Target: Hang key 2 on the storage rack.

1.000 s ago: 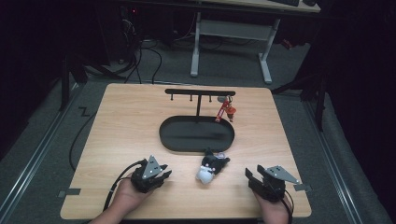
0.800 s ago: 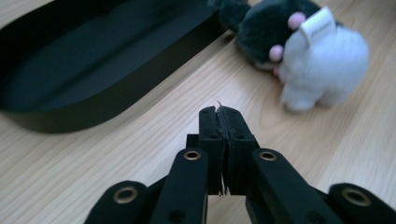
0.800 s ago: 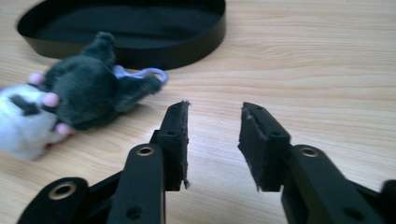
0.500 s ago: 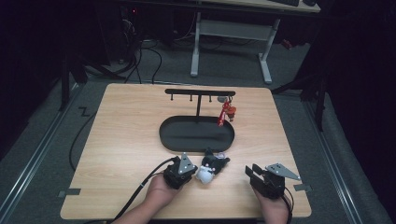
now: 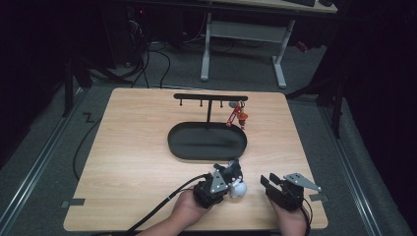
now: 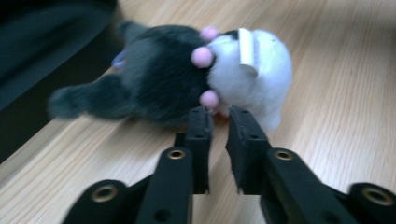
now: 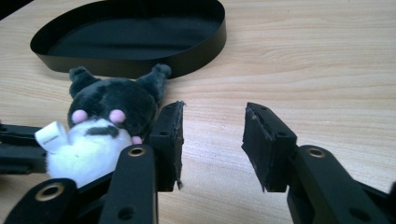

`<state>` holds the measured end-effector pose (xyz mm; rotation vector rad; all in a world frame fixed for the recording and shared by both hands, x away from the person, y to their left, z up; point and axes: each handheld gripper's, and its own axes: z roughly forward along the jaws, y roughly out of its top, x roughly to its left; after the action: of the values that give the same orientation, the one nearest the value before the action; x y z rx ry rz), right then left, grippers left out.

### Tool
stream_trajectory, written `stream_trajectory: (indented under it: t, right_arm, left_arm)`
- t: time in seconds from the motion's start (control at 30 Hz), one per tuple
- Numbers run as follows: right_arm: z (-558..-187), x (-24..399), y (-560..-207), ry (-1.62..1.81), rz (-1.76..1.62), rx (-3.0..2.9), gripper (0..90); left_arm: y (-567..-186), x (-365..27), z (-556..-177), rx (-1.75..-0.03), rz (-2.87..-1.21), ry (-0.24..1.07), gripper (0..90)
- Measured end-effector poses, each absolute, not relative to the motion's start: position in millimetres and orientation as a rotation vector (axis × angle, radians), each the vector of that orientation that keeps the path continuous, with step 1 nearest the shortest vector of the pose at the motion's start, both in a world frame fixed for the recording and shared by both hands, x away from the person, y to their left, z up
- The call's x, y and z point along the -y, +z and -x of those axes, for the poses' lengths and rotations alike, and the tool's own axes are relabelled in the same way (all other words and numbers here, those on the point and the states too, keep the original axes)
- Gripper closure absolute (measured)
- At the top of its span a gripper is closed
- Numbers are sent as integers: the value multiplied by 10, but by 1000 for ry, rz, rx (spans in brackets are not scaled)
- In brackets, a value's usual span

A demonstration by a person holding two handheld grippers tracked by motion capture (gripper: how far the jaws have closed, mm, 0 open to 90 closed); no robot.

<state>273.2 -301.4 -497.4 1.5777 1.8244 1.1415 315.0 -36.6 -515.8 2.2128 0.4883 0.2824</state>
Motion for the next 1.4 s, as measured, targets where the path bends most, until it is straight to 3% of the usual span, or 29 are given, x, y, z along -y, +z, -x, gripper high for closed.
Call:
stream_trajectory:
  t: [0.2, 0.23, 0.5, 0.63, 1.4]
  right_arm:
    - [-2748, 3033, -5006, 1125, -1593, -1843, 563]
    - [-2757, 3031, -5018, 1114, -1597, -1852, 559]
    - [-2787, 2976, -5073, 1041, -1531, -1933, 569]
    - [-2817, 2899, -5097, 1002, -1516, -1964, 554]
    - [-2842, 2800, -5089, 836, -1533, -2034, 451]
  left_arm:
    - [-5137, -271, -3302, -637, -2169, 356, 652]
    - [-5124, -448, -3341, -665, -2166, 400, 603]
    - [-5001, -1552, -3552, -872, -2106, 599, 467]
    - [-5104, -1915, -3640, -973, -2036, 562, 433]
    - [-5139, -1904, -3666, -904, -2044, 539, 363]
